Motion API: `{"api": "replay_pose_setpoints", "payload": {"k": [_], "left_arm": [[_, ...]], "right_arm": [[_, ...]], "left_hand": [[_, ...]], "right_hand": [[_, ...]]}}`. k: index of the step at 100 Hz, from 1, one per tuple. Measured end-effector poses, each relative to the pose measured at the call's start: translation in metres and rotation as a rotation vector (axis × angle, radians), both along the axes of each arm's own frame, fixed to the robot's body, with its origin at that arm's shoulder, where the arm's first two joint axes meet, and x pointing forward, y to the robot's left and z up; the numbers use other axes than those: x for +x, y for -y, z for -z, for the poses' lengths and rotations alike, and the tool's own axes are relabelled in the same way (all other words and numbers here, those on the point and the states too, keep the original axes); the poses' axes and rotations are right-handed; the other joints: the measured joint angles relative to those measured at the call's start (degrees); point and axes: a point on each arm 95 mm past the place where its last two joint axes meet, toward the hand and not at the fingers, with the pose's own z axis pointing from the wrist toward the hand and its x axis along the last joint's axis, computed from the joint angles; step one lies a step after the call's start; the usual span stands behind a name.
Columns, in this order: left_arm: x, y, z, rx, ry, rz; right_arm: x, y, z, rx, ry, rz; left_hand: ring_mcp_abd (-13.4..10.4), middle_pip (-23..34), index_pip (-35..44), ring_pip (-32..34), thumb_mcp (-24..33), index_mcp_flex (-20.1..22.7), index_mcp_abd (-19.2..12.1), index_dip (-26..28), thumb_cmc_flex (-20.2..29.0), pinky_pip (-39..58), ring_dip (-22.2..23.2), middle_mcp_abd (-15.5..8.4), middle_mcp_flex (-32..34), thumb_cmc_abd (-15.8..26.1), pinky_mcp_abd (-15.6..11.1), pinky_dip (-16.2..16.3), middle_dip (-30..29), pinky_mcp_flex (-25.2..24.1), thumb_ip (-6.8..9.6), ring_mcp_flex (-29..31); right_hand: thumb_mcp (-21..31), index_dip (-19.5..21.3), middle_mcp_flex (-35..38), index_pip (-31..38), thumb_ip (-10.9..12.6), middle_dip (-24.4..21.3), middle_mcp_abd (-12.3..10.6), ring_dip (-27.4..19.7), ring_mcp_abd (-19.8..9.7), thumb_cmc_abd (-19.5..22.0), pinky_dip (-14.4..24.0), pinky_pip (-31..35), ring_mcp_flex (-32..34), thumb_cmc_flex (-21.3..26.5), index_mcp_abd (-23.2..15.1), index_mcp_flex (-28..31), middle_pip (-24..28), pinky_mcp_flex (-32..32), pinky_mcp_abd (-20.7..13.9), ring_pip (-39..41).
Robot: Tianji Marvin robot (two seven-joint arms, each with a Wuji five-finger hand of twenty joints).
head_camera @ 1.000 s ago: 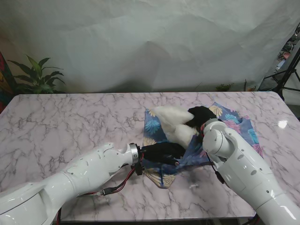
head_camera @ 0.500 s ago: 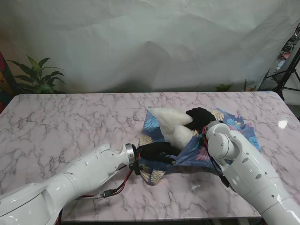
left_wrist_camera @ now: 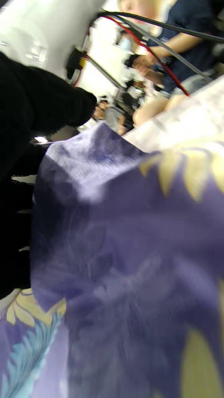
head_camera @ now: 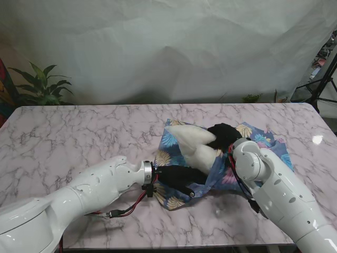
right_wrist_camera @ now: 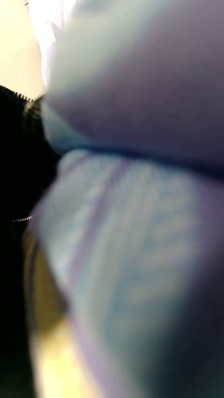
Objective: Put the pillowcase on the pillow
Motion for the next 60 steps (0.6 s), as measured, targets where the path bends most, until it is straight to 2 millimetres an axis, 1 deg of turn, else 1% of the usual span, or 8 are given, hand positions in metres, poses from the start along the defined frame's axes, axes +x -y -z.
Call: {"api": "replay_pose_setpoints", "payload": {"k": [9, 11, 20, 34, 42, 51, 56, 60], "left_arm": [[0.004, -0.002, -0.004, 0.084, 0.047, 0.014], [0.006, -0.003, -0.005, 0.098, 0.049, 0.015], [0.011, -0.006, -0.010, 0.142, 0.069, 0.026], [0.017, -0.011, -0.015, 0.186, 0.132, 0.040], [0.020, -0.014, -0.017, 0.197, 0.143, 0.027], [0.022, -0.017, -0.022, 0.222, 0.187, 0.016], [0.024, -0.019, -0.026, 0.229, 0.217, 0.007], [0.026, -0.021, -0.027, 0.227, 0.228, -0.001]], "right_arm": [[0.000, 0.001, 0.000, -0.003, -0.001, -0.004], [0.000, 0.001, 0.000, -0.003, -0.001, -0.006], [0.000, 0.001, 0.000, -0.008, -0.001, -0.013], [-0.001, 0.002, 0.000, -0.027, -0.001, -0.032], [-0.002, 0.003, 0.000, -0.044, -0.002, -0.048], [-0.003, 0.003, 0.001, -0.063, 0.000, -0.079], [-0.004, 0.003, 0.002, -0.071, 0.000, -0.096], [-0.004, 0.002, 0.003, -0.077, 0.000, -0.107]], "left_hand": [[1.63, -3.78, -5.23, -3.80, -0.06, -4.84, 1.05, -1.23, 0.07, 0.00, -4.84, 2.58, -0.64, -2.90, -1.12, 0.81, -3.41, -0.47, 0.01, -0.54], [1.64, -3.78, -5.99, -4.12, -0.06, -4.83, 1.34, -1.30, 0.13, 0.00, -5.30, 2.66, -0.64, -3.19, -1.64, 0.95, -3.71, -0.47, 0.45, -0.54], [1.98, -3.00, -8.95, -4.71, 0.08, -6.05, 3.05, -1.95, 2.24, 0.00, -6.77, 3.35, 0.30, -6.09, -1.80, 1.49, -5.56, -0.47, 0.54, 0.31], [2.27, -0.28, -10.13, -6.11, 0.12, -6.06, 4.04, -2.03, 3.79, -0.41, -8.41, 3.92, 1.02, -6.75, -1.84, 1.43, -7.79, -1.23, 0.55, 1.21], [2.32, 0.49, -10.15, -8.39, 0.12, -6.06, 4.07, -2.03, 3.79, -7.29, -10.81, 4.08, 1.73, -7.27, -1.05, -0.82, -8.70, -3.60, 0.55, 1.24], [3.00, 1.44, -9.27, -9.56, 1.50, -5.71, 4.07, -1.92, 4.24, -14.61, -12.70, 3.48, 5.95, -7.35, 0.57, -3.89, -9.21, -5.48, 0.56, 2.47], [2.99, 2.26, -6.19, -9.61, 2.68, -2.66, 3.56, -0.33, 5.95, -15.96, -12.97, 2.99, 10.35, -7.39, 1.00, -4.83, -9.21, -5.86, 0.56, 5.24], [2.72, 4.43, -2.76, -8.85, 6.86, 0.68, 3.03, 1.09, 5.81, -15.99, -11.51, 2.18, 14.40, -8.79, 1.00, -4.89, -8.61, -5.83, 0.56, 8.46]], "right_hand": [[0.00, 0.00, 0.00, 0.00, 0.00, 0.00, 0.00, 0.01, 0.00, 0.01, 0.00, 0.00, 0.00, 0.00, 0.01, 0.00, 0.01, 0.00, 0.00, 0.00], [0.00, 0.00, 0.00, 0.00, 0.00, 0.00, 0.00, 0.01, 0.00, 0.01, 0.00, 0.00, 0.00, 0.00, 0.01, 0.00, 0.01, 0.00, 0.00, 0.00], [0.00, 0.00, 0.00, 0.00, 0.00, 0.00, -0.01, 0.02, 0.00, 0.02, 0.00, 0.00, 0.00, 0.00, 0.02, 0.00, 0.01, 0.00, 0.00, 0.00], [0.00, 0.00, -0.01, 0.01, 0.00, -0.01, -0.02, 0.02, 0.00, 0.02, 0.00, 0.00, 0.00, 0.00, 0.02, 0.00, 0.01, 0.00, 0.00, 0.00], [0.00, 0.00, -0.01, 0.01, 0.00, -0.01, -0.39, 0.02, 0.00, 0.02, 0.00, 0.00, 0.00, 0.00, 0.02, 0.00, 0.01, 0.00, 0.00, 0.00], [0.00, 0.00, -0.01, 0.02, 0.00, -0.01, -0.46, 0.03, 0.00, 0.02, 0.00, -0.01, 0.00, 0.00, 0.02, 0.00, 0.01, 0.00, 0.00, 0.00], [0.00, 0.00, -0.01, 0.02, 0.00, -0.01, -0.48, 0.03, 0.00, 0.03, 0.00, -0.05, 0.00, 0.00, 0.02, 0.00, 0.01, 0.00, 0.00, 0.00], [0.00, 0.00, -0.01, 0.02, 0.00, -0.01, -0.48, 0.03, 0.00, 0.03, 0.00, -0.07, 0.00, 0.00, 0.02, 0.00, 0.01, 0.00, 0.00, 0.01]]}}
